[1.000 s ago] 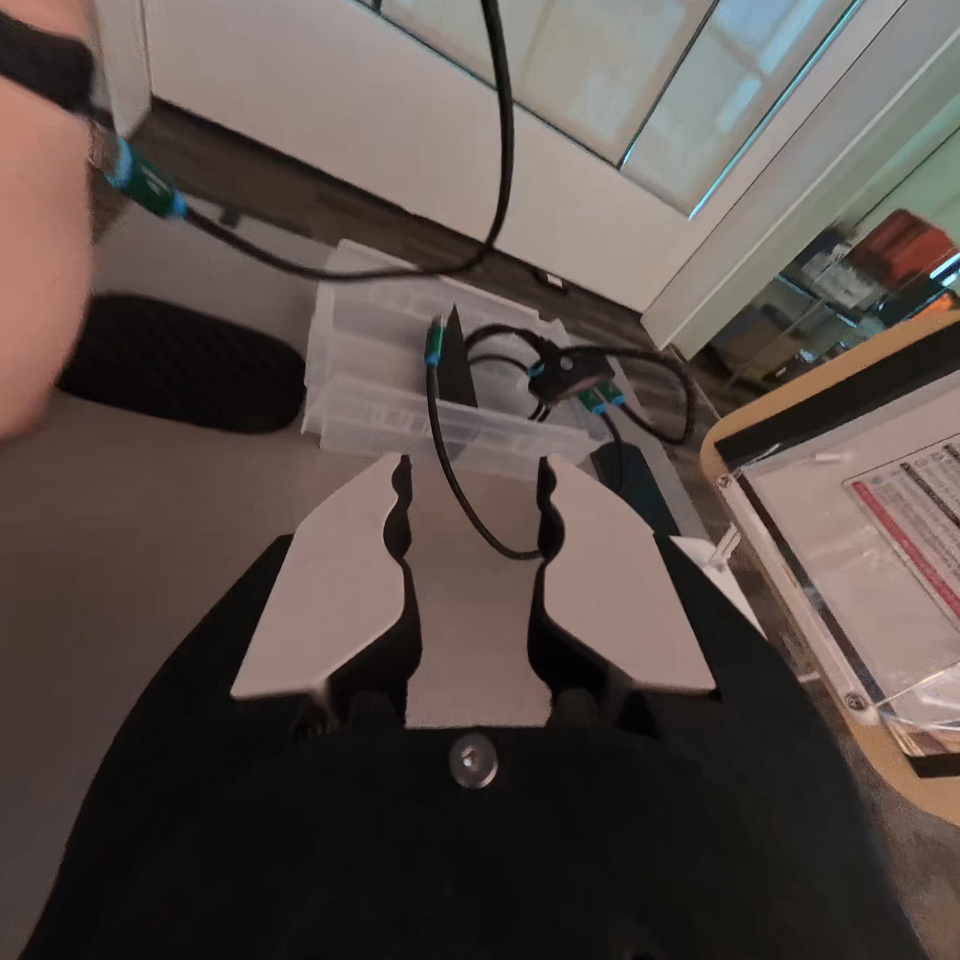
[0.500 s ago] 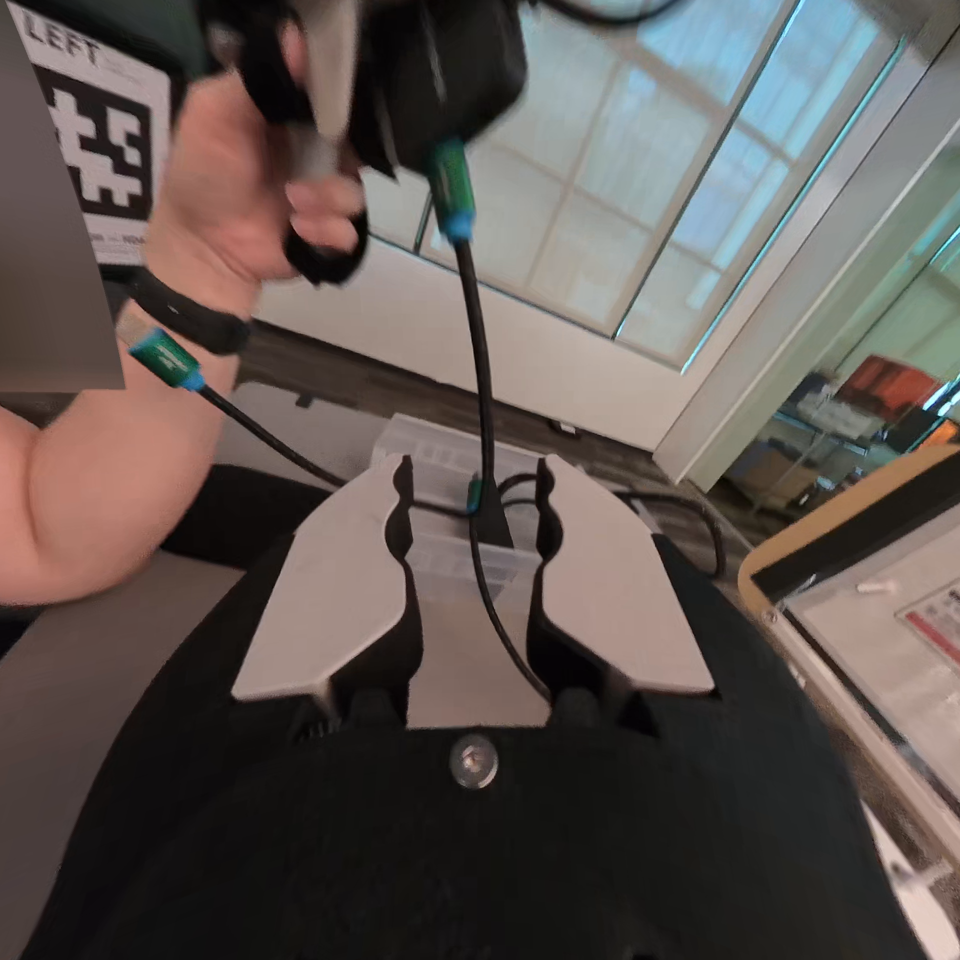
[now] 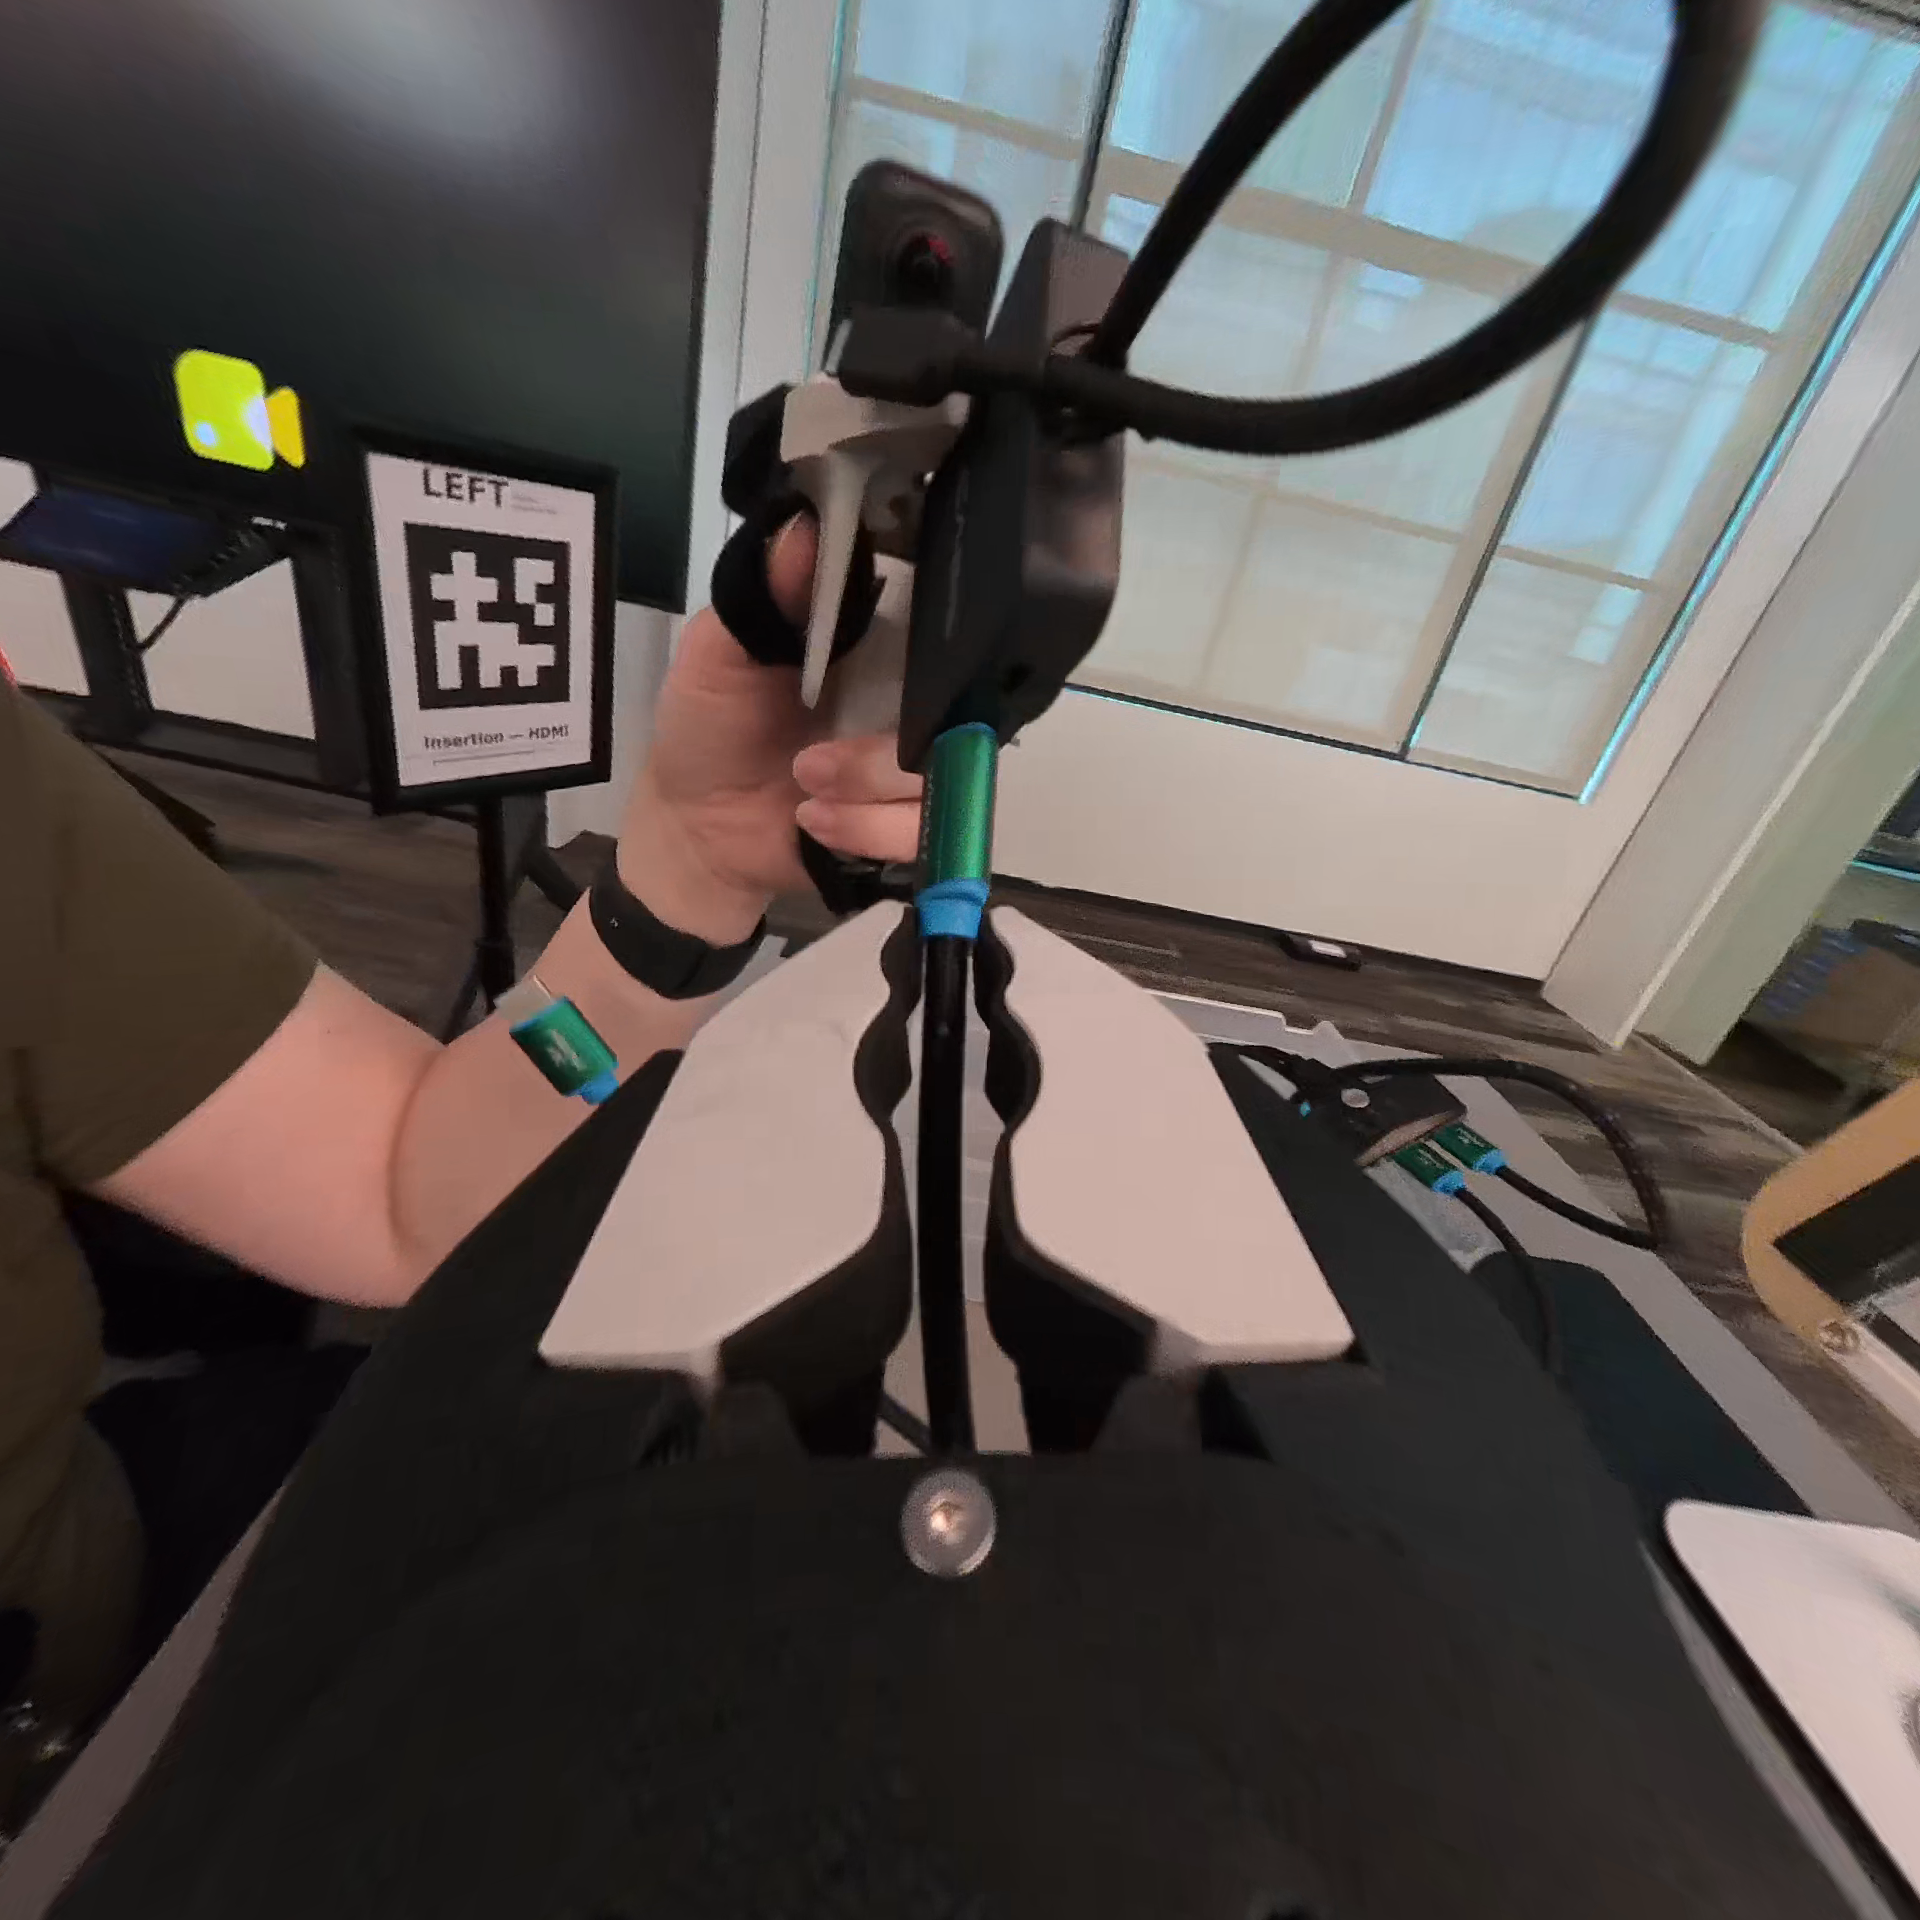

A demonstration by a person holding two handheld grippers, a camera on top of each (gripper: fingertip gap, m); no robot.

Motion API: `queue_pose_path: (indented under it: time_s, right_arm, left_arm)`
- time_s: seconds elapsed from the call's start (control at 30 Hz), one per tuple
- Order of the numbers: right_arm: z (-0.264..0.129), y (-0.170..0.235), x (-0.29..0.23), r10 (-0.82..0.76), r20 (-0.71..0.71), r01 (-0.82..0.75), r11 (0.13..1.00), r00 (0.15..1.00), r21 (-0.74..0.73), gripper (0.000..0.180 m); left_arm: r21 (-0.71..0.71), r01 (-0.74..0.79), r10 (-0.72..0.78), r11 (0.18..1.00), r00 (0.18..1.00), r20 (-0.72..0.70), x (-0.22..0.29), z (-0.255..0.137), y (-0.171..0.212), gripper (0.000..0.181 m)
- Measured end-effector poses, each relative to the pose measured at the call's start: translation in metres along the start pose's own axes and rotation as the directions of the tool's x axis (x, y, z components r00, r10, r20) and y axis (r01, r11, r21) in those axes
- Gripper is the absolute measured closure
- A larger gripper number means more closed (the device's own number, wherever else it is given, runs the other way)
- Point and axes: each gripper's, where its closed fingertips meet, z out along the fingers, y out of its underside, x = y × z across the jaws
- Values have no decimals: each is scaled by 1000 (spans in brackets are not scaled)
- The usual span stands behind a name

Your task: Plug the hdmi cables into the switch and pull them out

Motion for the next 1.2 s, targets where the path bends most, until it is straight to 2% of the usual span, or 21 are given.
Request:
queue_pose_path:
  time_s: [0.1,0.2,0.27,0.3,0.37,0.4,0.47,0.5,0.53,0.6,0.7,0.73,0.83,0.93,1.03,1.07,1.13,1.2]
  right_arm:
    - [-9,-1,16,-53,-111,49,998,992,-43,170]
    - [-21,-2,37,-213,-288,175,973,934,-152,171]
    - [-32,-2,53,-383,-396,284,915,835,-286,171]
    - [-38,-1,62,-493,-440,342,860,750,-379,171]
    - [-50,1,75,-680,-460,413,722,571,-555,171]
    - [-52,3,80,-732,-451,427,671,511,-606,171]
    - [-52,10,85,-782,-431,441,614,450,-655,170]
    - [-51,15,87,-807,-409,449,580,425,-679,170]
    - [-50,22,89,-822,-384,447,555,420,-701,170]
    - [-47,35,92,-808,-360,418,561,467,-715,170]
    - [-45,49,91,-817,-276,403,507,507,-762,170]
    - [-45,51,89,-822,-247,408,487,513,-772,170]
    - [-46,53,82,-830,-178,399,428,528,-811,171]
    - [-49,57,76,-871,-60,422,295,488,-857,170]
    - [-52,60,73,-885,9,438,222,465,-871,170]
    - [-53,63,72,-879,33,439,204,476,-875,170]
    - [-59,66,71,-872,56,426,181,486,-886,170]
    - [-59,68,67,-856,66,473,218,513,-854,169]
  left_arm:
    - [38,28,-31,999,996,83,-17,-1,1,163]
    - [61,10,-22,998,978,207,-37,-8,-1,123]
    - [-4,-47,46,999,956,289,-46,-15,3,112]
    - [-34,-52,61,998,942,330,-50,-19,6,103]
    - [-60,-14,33,998,939,342,-50,-23,10,96]
    - [-53,3,14,999,945,326,-47,-24,9,92]
    - [-24,-5,12,1000,944,331,-46,-27,3,92]
    - [-48,-45,59,998,936,347,-46,-29,4,93]
    - [-126,-131,168,983,919,358,-44,-28,9,93]
    - [-323,-290,401,901,841,363,-42,-27,26,90]
    - [-532,-465,688,708,625,369,-54,-26,37,87]
    - [-587,-494,745,641,585,321,-57,-23,47,92]
    - [-669,-504,784,546,590,196,-68,-8,81,93]
    - [-748,-509,830,425,550,97,-84,0,111,99]
    - [-818,-505,864,277,503,-17,-100,-1,139,136]
    - [-816,-528,886,234,461,-43,-103,0,142,160]
    - [-798,-563,890,217,450,-76,-103,5,146,163]
    - [-782,-575,875,239,476,-83,-101,8,149,162]
